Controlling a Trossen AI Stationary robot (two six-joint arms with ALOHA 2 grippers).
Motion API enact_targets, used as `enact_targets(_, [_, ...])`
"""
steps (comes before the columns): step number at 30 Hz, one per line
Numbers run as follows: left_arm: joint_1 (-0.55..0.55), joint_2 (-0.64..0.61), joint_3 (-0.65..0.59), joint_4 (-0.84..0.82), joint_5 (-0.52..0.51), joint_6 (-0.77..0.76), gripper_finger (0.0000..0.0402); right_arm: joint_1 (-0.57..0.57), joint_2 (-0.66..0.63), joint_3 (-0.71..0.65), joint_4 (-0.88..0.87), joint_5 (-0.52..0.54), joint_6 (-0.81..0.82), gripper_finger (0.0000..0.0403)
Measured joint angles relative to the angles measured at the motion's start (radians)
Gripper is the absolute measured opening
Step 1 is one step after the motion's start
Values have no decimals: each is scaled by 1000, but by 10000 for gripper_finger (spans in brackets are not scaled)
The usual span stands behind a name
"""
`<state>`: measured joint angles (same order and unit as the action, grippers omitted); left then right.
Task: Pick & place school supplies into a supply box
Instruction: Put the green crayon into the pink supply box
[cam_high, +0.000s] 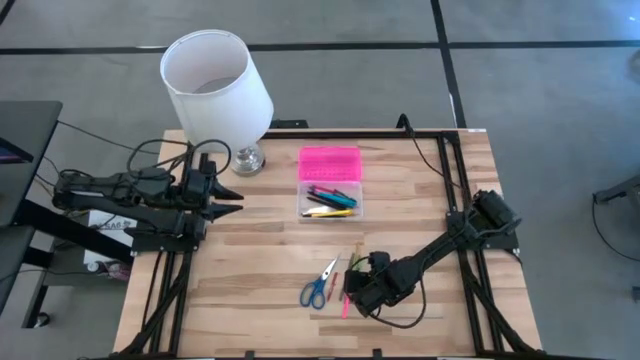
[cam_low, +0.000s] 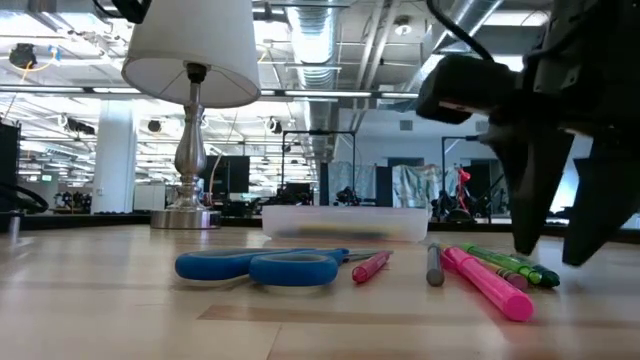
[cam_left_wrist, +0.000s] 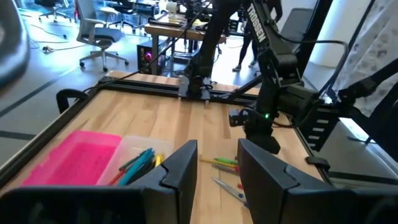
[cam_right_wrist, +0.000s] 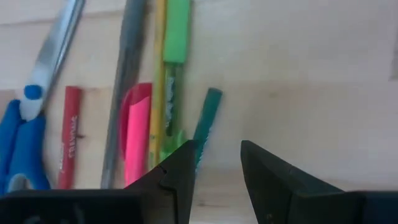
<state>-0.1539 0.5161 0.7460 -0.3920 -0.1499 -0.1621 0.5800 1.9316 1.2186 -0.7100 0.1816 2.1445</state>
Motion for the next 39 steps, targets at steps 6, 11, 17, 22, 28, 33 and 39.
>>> enact_targets(6, [0,0,0,0,15,-10,107,2,32,11,42,-11,-5,120])
enact_targets(11, [0,0,0,0,15,-22,107,2,31,13,8,-22,-5,119])
enact_targets(17, [0,0,0,0,15,-36,107,0,32,12,-25,-70,-57,98])
enact_targets(22, [0,3,0,0,14,-65,107,1,32,12,-87,-117,-85,68])
enact_targets(28, [0,42,0,-30,14,-80,107,-6,32,12,-103,-154,-137,36])
enact_targets(33, [0,78,0,-35,6,-46,107,-6,31,11,-113,-166,-146,14])
enact_targets(39, [0,112,0,-35,4,-68,107,-6,32,11,-122,-183,-184,9])
